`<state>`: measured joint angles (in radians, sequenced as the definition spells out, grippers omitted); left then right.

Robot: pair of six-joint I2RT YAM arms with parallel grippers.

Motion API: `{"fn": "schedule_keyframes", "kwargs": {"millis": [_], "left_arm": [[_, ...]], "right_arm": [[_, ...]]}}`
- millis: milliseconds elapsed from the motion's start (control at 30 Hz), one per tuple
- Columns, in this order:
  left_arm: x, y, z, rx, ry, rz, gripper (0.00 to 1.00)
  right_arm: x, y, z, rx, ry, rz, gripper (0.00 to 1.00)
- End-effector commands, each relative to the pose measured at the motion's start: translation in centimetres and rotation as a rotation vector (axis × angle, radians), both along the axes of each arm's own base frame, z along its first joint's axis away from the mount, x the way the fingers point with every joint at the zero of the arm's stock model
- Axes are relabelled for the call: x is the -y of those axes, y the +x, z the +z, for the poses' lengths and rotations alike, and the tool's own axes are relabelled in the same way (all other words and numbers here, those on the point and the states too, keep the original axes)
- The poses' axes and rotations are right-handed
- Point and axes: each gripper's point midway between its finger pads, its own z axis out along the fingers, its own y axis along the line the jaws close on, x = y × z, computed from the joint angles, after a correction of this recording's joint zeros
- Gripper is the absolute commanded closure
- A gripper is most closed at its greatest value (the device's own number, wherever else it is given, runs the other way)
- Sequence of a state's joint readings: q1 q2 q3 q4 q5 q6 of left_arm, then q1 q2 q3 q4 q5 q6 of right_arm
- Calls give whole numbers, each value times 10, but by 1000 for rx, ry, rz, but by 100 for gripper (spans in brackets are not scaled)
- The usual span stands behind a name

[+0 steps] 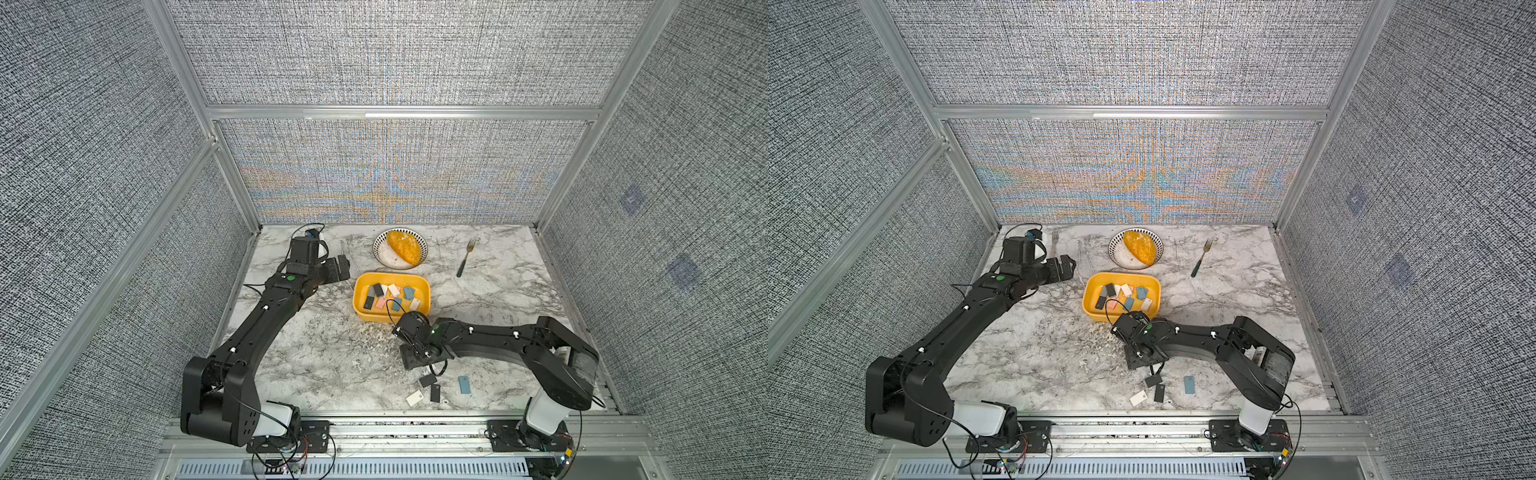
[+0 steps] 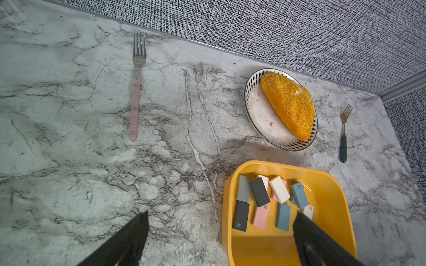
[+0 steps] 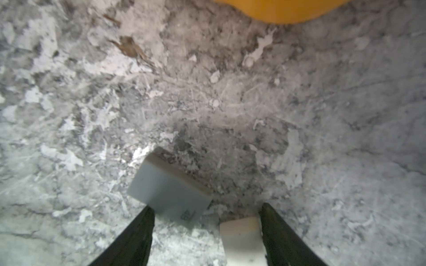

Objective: Put the eraser in the storage box
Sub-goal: Pick up the eraser from the center of the board.

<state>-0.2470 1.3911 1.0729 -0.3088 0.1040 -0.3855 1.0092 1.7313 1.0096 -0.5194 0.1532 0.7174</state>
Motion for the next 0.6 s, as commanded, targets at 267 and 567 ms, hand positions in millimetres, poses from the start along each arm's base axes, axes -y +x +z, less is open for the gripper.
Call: {"fn": "schedule_keyframes", "kwargs": {"millis": [267, 567], "left_arm": [[1, 4, 5, 19, -5, 0, 0], [2, 4, 6, 21, -12, -5, 0]], "right_arm": [[22, -7, 7, 4, -61, 3, 28], [35, -11, 15, 4, -90, 18, 30]]}}
